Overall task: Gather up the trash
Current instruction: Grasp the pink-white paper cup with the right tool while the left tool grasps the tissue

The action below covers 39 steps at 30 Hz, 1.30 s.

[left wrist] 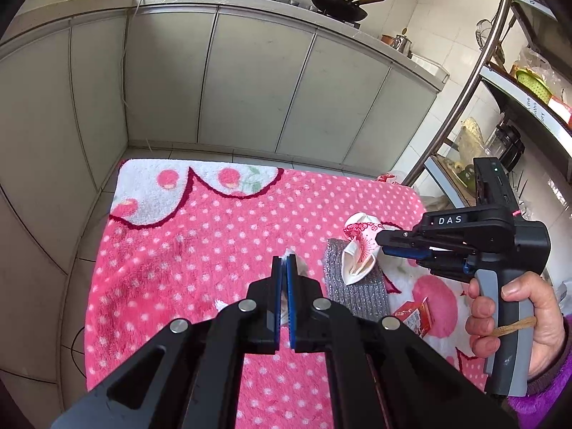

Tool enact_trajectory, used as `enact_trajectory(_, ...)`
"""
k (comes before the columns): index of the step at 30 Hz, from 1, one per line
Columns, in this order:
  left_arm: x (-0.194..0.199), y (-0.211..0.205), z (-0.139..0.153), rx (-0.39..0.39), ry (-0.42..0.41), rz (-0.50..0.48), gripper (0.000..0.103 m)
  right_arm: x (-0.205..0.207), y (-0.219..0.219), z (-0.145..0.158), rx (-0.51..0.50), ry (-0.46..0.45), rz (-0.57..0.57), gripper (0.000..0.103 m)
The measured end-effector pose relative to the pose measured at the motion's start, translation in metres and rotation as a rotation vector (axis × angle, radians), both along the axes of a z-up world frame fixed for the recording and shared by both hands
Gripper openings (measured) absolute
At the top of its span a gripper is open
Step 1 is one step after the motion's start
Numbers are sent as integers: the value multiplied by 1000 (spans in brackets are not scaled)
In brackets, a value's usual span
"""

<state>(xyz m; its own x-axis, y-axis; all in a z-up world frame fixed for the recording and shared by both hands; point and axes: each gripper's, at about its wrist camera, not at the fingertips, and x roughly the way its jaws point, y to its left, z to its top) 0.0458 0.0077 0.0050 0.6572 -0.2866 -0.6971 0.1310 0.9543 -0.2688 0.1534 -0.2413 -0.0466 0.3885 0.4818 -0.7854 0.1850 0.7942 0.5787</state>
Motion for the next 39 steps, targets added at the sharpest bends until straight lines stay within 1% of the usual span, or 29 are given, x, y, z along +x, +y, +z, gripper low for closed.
enact_trajectory(1,-1,0,0,-2,0,-1,2,-3,-5,1,-12,-2,11,6)
enact_trajectory(2,-1,-1,-1,-4,2,-4,2,-4,-7,-1,-24,2,20,5)
enact_trajectory(4,-3,-3,-2,-2,2,-8,2,-7,-8,-7,-29,10,42,5)
enact_trajectory(8,-4,-6,-3,-3,7,-16,2,-8,-9,-13,31,21,49,6)
enact_trajectory(9,-4,-6,-3,0,7,-17,2,-7,-6,-14,23,23,56,9)
enact_trajectory(10,-5,-7,-3,2,6,-18,2,-7,-3,-13,19,19,61,18)
enact_trajectory(12,-6,-6,-3,5,3,-18,2,-5,1,-13,39,9,69,27)
enact_trajectory(15,-7,-4,-3,4,6,-10,2,-3,8,-14,46,-1,81,28)
enact_trajectory(18,-7,-2,-4,5,9,-2,2,-1,12,-23,52,16,71,28)
enact_trajectory(20,-8,-2,-3,3,11,2,2,-2,13,-27,63,4,77,28)
enact_trajectory(21,-8,-2,-3,2,11,2,2,-3,15,-26,61,-9,90,27)
enact_trajectory(22,-8,-1,-3,3,10,2,2,-3,15,-25,55,-21,101,19)
enact_trajectory(24,-8,-1,-3,4,9,5,2,-4,14,-22,46,-37,117,7)
enact_trajectory(32,-12,-3,3,-6,-7,-1,2,-24,3,12,4,-164,159,6)
enact_trajectory(35,-14,-4,7,-11,-17,-4,2,-35,-2,26,-52,-221,169,6)
enact_trajectory(39,-18,-8,13,-11,-33,-17,2,-51,-12,39,-104,-276,168,6)
